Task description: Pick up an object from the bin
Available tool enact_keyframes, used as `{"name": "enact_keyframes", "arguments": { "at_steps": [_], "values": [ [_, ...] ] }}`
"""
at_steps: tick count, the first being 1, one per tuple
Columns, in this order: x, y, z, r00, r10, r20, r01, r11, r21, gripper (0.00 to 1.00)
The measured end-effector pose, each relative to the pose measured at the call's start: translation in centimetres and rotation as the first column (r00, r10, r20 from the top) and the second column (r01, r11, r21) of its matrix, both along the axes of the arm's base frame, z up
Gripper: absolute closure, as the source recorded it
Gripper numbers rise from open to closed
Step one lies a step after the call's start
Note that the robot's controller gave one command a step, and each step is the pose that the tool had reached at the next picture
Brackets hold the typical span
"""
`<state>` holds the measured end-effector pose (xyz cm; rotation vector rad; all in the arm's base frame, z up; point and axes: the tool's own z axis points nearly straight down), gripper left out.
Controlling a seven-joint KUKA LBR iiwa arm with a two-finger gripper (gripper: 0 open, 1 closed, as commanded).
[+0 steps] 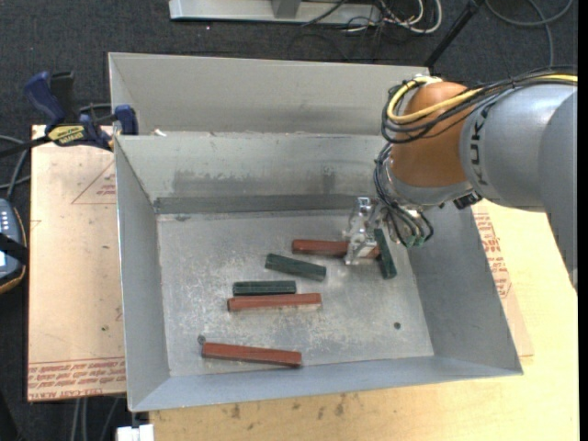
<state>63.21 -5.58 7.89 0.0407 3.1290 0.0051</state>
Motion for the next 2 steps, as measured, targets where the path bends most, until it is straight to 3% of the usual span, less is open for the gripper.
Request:
{"name": "enact_keyframes", "arguments": {
  "at_steps": [2],
  "values": [
    [0.01, 0.03, 0.08, 1.000, 0.001, -0.001, -0.001, 1.000, -0.001, 1.00]
  ]
}}
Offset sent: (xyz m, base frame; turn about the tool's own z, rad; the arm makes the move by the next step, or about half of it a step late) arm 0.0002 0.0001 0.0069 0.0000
